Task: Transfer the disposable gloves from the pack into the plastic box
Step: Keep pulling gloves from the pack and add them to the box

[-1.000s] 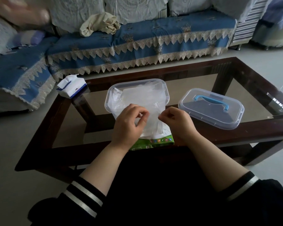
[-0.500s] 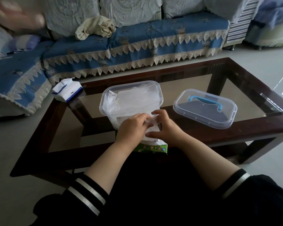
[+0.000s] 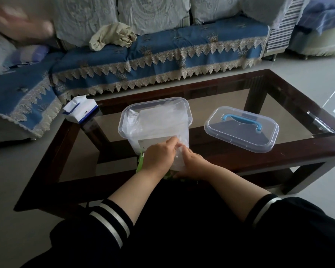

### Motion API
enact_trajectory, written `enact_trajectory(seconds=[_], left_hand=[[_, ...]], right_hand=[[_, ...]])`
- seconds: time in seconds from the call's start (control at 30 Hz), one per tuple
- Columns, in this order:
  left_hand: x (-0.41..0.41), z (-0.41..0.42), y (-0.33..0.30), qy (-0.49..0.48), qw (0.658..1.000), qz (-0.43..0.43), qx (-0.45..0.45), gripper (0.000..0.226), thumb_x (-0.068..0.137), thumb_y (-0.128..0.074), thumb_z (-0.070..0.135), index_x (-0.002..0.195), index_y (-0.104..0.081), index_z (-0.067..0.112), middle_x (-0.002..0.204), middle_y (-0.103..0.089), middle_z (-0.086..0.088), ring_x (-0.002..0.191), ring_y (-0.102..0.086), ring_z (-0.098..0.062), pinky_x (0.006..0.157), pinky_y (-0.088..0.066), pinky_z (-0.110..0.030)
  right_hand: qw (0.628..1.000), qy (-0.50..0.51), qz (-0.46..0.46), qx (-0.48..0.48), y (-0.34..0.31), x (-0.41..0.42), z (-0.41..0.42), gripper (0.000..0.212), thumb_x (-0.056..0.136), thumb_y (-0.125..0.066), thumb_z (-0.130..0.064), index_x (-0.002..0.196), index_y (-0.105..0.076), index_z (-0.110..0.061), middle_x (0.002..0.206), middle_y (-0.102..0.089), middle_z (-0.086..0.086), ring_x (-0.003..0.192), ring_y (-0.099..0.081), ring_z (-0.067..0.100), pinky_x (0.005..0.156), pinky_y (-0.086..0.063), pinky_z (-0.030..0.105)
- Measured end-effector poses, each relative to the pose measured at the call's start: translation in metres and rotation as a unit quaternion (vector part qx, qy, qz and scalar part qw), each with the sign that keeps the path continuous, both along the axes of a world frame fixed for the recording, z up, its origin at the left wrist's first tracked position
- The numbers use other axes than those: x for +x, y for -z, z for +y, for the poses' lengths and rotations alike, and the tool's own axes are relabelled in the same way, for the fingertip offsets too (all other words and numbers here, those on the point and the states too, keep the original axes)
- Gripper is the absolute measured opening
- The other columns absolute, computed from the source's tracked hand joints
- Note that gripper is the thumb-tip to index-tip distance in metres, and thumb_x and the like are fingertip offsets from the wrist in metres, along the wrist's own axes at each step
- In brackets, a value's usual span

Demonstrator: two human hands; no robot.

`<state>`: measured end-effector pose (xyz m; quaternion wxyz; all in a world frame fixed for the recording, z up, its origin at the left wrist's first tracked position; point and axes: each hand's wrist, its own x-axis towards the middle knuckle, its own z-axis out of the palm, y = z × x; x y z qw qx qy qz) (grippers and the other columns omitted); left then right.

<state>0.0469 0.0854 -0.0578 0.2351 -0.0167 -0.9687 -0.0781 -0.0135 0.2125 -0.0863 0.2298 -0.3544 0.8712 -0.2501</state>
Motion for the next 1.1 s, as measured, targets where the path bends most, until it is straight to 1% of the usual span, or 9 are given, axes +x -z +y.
enact_trajectory(seconds=[0.2,0.3,0.47,0.63,0.73,0.8,0.9,1.0,1.1], left_hand=[[0.008,-0.017,-0.012,-0.011,0.996,-0.089,0.009,0.033,0.101,-0.046,0.036,0.120,-0.062,0.015,0.086,-0.070,-0.011,0.079,-0.066,-0.029,0.058,-0.040,-0.030],[0.012,-0.021,-0.019,-0.008,0.995,-0.103,0.006,0.032,0.100,-0.047,0.037,0.111,-0.064,0.013,0.078,-0.066,-0.009,0.073,-0.063,-0.029,0.057,-0.036,-0.029],[0.014,-0.024,-0.033,0.007,0.989,-0.126,0.074,0.025,0.098,-0.055,0.032,0.103,-0.070,0.012,0.063,-0.047,0.010,0.056,-0.044,-0.008,0.050,-0.029,-0.019],[0.017,-0.038,-0.046,-0.007,0.983,-0.138,0.123,0.018,0.094,-0.062,0.028,0.098,-0.074,0.015,0.065,-0.058,0.012,0.053,-0.048,0.004,0.054,-0.040,-0.020],[0.022,-0.046,-0.069,-0.035,0.980,-0.138,0.137,0.014,0.096,-0.059,0.028,0.097,-0.072,0.024,0.064,-0.059,0.019,0.046,-0.050,0.005,0.048,-0.036,-0.010],[0.024,-0.056,-0.091,-0.040,0.977,-0.147,0.148,0.011,0.095,-0.057,0.037,0.090,-0.067,0.036,0.068,-0.065,0.010,0.053,-0.057,0.001,0.051,-0.046,-0.020],[0.024,-0.070,-0.118,-0.025,0.976,-0.146,0.160,0.011,0.091,-0.061,0.040,0.084,-0.069,0.035,0.085,-0.068,0.005,0.080,-0.063,-0.019,0.076,-0.052,-0.041],[0.019,-0.069,-0.130,-0.024,0.980,-0.112,0.165,0.009,0.093,-0.062,0.028,0.086,-0.069,0.028,0.091,-0.064,0.013,0.087,-0.058,-0.010,0.082,-0.047,-0.035],[0.013,-0.062,-0.128,-0.042,0.988,-0.046,0.144,0.014,0.098,-0.054,0.023,0.090,-0.065,0.024,0.085,-0.063,0.014,0.077,-0.057,-0.008,0.070,-0.044,-0.029]], right_hand=[[0.999,-0.001,-0.033,-0.014,0.002,-0.010,0.003,0.117,0.074,-0.081,-0.030,0.152,0.005,-0.022,0.157,-0.022,0.012,0.142,-0.026,0.029,0.118,-0.014,0.046],[0.999,0.000,-0.045,0.001,0.002,-0.012,0.003,0.110,0.075,-0.080,-0.029,0.151,-0.001,-0.018,0.153,-0.027,0.015,0.140,-0.028,0.031,0.117,-0.017,0.046],[0.998,0.004,-0.064,0.003,0.003,-0.015,0.003,0.110,0.074,-0.081,-0.029,0.150,-0.002,-0.019,0.153,-0.028,0.011,0.139,-0.030,0.030,0.117,-0.020,0.046],[0.997,-0.003,-0.075,0.007,0.005,-0.016,0.005,0.113,0.069,-0.084,-0.031,0.150,-0.005,-0.027,0.154,-0.029,0.002,0.140,-0.030,0.027,0.116,-0.020,0.052],[0.998,-0.001,-0.052,0.033,0.006,-0.017,0.007,0.107,0.072,-0.082,-0.032,0.150,-0.008,-0.025,0.154,-0.029,0.002,0.140,-0.031,0.028,0.115,-0.017,0.056],[0.998,0.001,-0.033,0.050,0.005,-0.018,0.007,0.105,0.074,-0.080,-0.033,0.149,-0.008,-0.021,0.153,-0.030,0.006,0.138,-0.033,0.029,0.114,-0.018,0.056],[0.998,-0.003,-0.008,0.058,0.004,-0.016,0.005,0.106,0.074,-0.080,-0.034,0.150,-0.007,-0.021,0.155,-0.024,0.005,0.141,-0.029,0.028,0.114,-0.013,0.057],[0.998,0.002,-0.006,0.060,0.004,-0.016,0.002,0.107,0.073,-0.080,-0.037,0.150,-0.007,-0.024,0.155,-0.024,0.003,0.139,-0.030,0.027,0.114,-0.015,0.056],[0.998,0.007,-0.004,0.067,0.006,-0.017,0.001,0.105,0.072,-0.080,-0.041,0.149,-0.009,-0.023,0.153,-0.028,0.003,0.137,-0.033,0.027,0.112,-0.021,0.053]])
